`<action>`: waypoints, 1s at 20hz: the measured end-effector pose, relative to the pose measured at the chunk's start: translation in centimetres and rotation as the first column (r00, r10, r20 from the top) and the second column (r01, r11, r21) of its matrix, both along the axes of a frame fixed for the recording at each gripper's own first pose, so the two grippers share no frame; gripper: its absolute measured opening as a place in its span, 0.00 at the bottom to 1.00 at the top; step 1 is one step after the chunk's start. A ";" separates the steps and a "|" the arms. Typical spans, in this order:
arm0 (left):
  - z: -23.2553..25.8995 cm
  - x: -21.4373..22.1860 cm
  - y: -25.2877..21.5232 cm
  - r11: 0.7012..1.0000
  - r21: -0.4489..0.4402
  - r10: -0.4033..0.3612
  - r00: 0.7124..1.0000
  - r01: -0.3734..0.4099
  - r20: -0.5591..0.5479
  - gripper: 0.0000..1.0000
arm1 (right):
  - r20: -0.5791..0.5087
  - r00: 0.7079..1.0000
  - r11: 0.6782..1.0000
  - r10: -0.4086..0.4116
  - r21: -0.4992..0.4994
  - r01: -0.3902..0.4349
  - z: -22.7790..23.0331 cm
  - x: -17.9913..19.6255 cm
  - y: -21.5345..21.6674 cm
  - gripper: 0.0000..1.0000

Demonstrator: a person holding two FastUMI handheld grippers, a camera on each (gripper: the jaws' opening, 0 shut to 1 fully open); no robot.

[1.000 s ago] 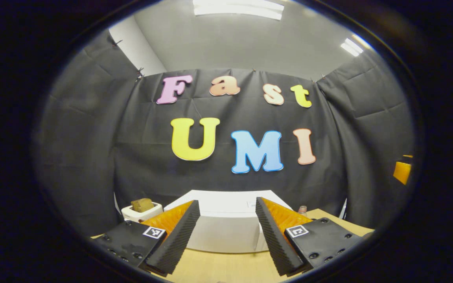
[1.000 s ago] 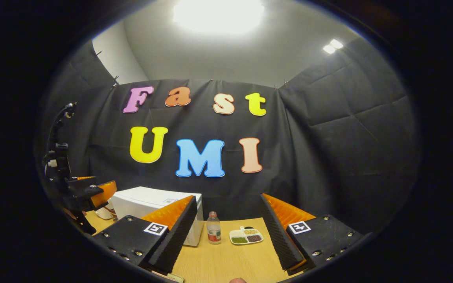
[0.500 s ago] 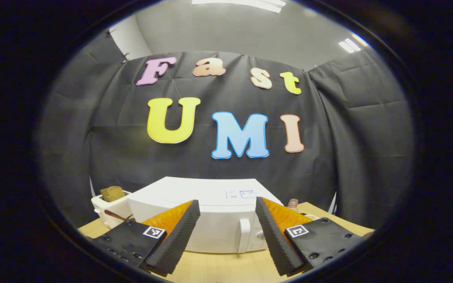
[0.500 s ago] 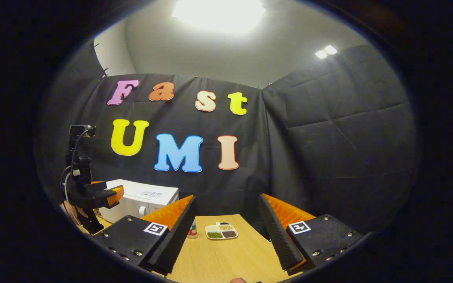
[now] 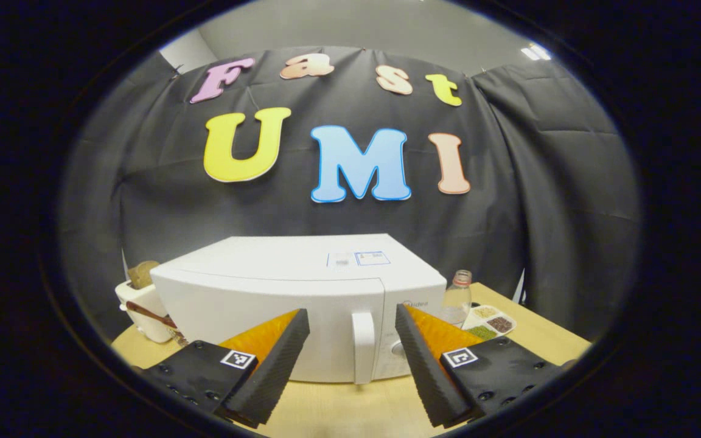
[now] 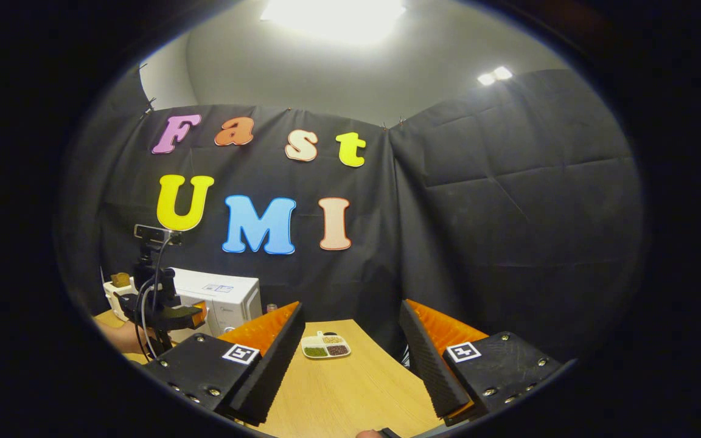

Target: Open the microwave oven with the left hand, put the food in, and close the microwave oven.

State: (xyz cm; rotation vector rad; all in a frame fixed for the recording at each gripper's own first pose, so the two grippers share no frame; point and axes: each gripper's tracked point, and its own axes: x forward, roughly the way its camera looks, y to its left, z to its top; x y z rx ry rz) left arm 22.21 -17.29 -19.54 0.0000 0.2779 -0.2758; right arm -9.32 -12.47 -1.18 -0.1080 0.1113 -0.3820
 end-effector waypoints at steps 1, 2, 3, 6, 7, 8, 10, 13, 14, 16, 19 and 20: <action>-1.0 0.4 -0.4 1.000 0.009 -0.003 1.000 0.003 -0.020 0.96 | -0.001 1.000 1.000 -0.006 -0.003 0.006 0.1 -0.2 -0.2 0.96; -1.9 0.7 -0.4 1.000 0.025 -0.001 0.999 0.002 -0.035 0.96 | -0.003 1.000 1.000 -0.013 -0.007 0.013 0.0 -0.4 -0.5 0.96; -2.5 1.1 -0.5 0.999 0.035 0.000 0.999 0.002 -0.046 0.96 | -0.008 1.000 1.000 -0.019 -0.010 0.019 0.0 -0.5 -0.8 0.96; -4.1 2.0 -1.2 0.999 0.053 -0.004 0.998 0.008 -0.067 0.96 | -0.029 0.999 0.999 -0.033 -0.017 0.033 -0.3 -1.0 -1.5 0.96; -4.5 2.3 -1.5 0.998 0.058 -0.012 0.997 0.017 -0.075 0.96 | -0.033 0.999 0.999 -0.037 -0.018 0.037 -0.3 -1.1 -1.7 0.96; -4.9 2.6 -2.1 0.998 0.060 -0.027 0.996 0.033 -0.089 0.94 | -0.036 0.999 0.999 -0.040 -0.020 0.039 -0.4 -1.3 -1.8 0.96; -5.9 2.8 -2.4 0.997 0.069 -0.032 0.993 0.040 -0.110 0.93 | -0.039 0.998 0.999 -0.043 -0.026 0.042 -0.4 -1.4 -2.0 0.96; -7.0 3.0 -1.8 0.995 0.096 0.002 0.992 0.011 -0.126 0.74 | -0.042 0.998 0.999 -0.044 -0.034 0.042 -0.2 -1.6 -2.2 0.96; -7.4 3.0 -1.7 0.995 0.101 0.012 0.991 0.002 -0.133 0.63 | -0.042 0.998 0.999 -0.042 -0.035 0.040 -0.3 -1.6 -2.2 0.96; -7.6 2.9 -2.0 0.997 0.082 0.010 0.990 0.001 -0.139 0.46 | -0.042 0.999 0.999 -0.035 -0.037 0.034 -0.1 -1.7 -2.2 0.96; -7.7 3.0 -2.2 0.996 0.093 0.010 0.988 0.004 -0.153 0.37 | -0.031 0.999 0.999 -0.031 -0.039 0.029 0.3 -1.5 -2.2 0.96; -7.6 2.9 -2.0 0.995 0.100 0.023 0.987 -0.007 -0.157 0.36 | -0.027 0.999 0.999 -0.029 -0.039 0.028 0.3 -1.5 -2.2 0.96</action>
